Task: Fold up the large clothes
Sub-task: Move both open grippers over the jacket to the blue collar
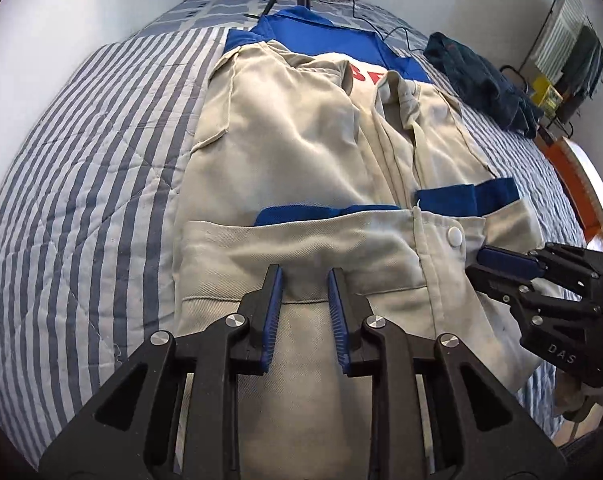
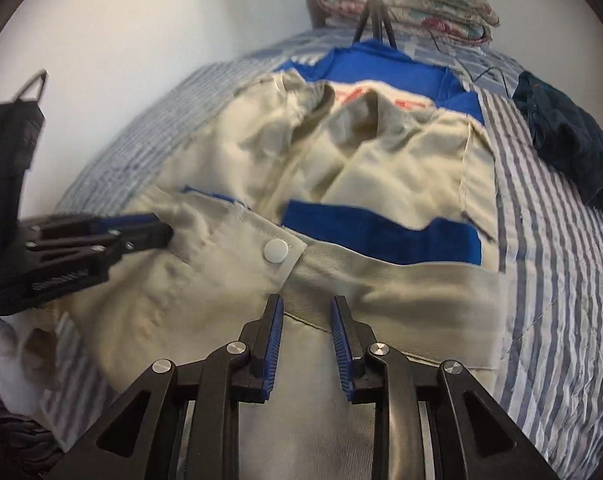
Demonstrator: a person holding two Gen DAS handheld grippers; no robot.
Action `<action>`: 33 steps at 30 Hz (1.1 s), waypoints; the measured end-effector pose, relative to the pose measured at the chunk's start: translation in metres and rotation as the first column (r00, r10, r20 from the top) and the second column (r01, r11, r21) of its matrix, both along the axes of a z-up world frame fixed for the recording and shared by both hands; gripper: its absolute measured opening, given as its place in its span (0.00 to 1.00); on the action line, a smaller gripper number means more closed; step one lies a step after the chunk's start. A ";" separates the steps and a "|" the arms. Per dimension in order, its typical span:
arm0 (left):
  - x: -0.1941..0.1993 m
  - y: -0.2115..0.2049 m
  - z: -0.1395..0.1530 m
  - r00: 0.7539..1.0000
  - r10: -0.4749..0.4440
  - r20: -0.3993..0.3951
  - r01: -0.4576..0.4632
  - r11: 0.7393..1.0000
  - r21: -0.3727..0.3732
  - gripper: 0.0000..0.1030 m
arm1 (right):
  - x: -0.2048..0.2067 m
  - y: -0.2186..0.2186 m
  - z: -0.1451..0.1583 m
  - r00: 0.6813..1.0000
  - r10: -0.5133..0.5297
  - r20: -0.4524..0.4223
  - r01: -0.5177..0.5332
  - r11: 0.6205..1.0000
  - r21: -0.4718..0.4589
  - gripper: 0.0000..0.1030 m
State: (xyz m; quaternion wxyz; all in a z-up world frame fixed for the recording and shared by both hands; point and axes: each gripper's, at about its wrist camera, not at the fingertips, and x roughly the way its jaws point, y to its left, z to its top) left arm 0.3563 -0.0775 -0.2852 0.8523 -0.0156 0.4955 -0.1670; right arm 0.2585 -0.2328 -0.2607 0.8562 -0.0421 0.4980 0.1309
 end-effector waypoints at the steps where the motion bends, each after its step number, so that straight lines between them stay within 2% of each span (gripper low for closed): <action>1: 0.001 0.001 -0.001 1.000 0.001 -0.004 -0.001 1.000 -0.005 0.23 | 0.000 0.000 -0.002 1.000 -0.005 -0.001 0.005 1.000 -0.003 0.24; 4: 0.003 0.005 0.001 1.000 0.011 -0.018 -0.011 0.999 -0.030 0.23 | 0.002 0.002 0.001 1.000 -0.019 -0.017 0.019 1.000 -0.019 0.24; 6: 0.002 0.004 0.008 1.000 0.006 -0.023 -0.006 1.000 -0.002 0.23 | 0.004 0.000 0.010 0.998 -0.055 -0.033 0.055 0.998 -0.016 0.24; 10: -0.012 0.010 0.037 0.999 0.004 0.034 -0.004 1.000 0.008 0.23 | -0.008 -0.005 0.048 0.992 -0.120 0.043 0.120 0.993 0.002 0.30; 13: -0.025 0.017 0.074 0.994 0.007 0.112 -0.007 1.000 -0.006 0.23 | -0.024 0.001 0.085 0.983 -0.125 0.134 0.132 0.990 -0.041 0.39; 14: -0.031 0.021 0.091 0.989 0.018 0.146 -0.015 1.000 -0.022 0.23 | -0.030 0.002 0.097 0.979 -0.128 0.162 0.138 0.989 -0.053 0.46; 15: -0.037 0.025 0.105 0.984 0.032 0.173 -0.025 0.999 -0.041 0.23 | -0.036 0.004 0.109 0.974 -0.133 0.183 0.147 0.987 -0.061 0.49; 18: -0.055 0.039 0.141 0.969 0.070 0.236 -0.049 0.994 -0.095 0.23 | -0.056 0.006 0.148 0.954 -0.155 0.256 0.174 0.983 -0.051 0.51; 20: -0.064 0.044 0.160 0.962 0.070 0.262 -0.041 0.993 -0.114 0.23 | -0.065 0.008 0.169 0.942 -0.154 0.298 0.178 0.983 -0.053 0.56; 23: -0.072 0.047 0.186 0.952 0.060 0.299 -0.026 0.993 -0.117 0.31 | -0.082 0.010 0.201 0.924 -0.134 0.359 0.173 0.982 -0.078 0.63; 27: -0.078 0.040 0.221 0.933 0.022 0.360 0.009 0.996 -0.085 0.32 | -0.093 0.013 0.240 0.897 -0.106 0.430 0.176 0.976 -0.128 0.64; 30: -0.076 0.031 0.253 0.905 -0.010 0.424 0.035 0.998 -0.051 0.32 | -0.095 0.011 0.267 0.877 -0.093 0.472 0.176 0.975 -0.135 0.64; 32: -0.071 0.027 0.269 0.893 -0.018 0.450 0.043 0.998 -0.045 0.35 | -0.092 0.010 0.286 0.852 -0.080 0.518 0.192 0.967 -0.166 0.64; 33: -0.065 0.024 0.280 0.886 -0.021 0.463 0.048 0.998 -0.046 0.40 | -0.089 0.010 0.292 0.843 -0.075 0.532 0.197 0.964 -0.177 0.64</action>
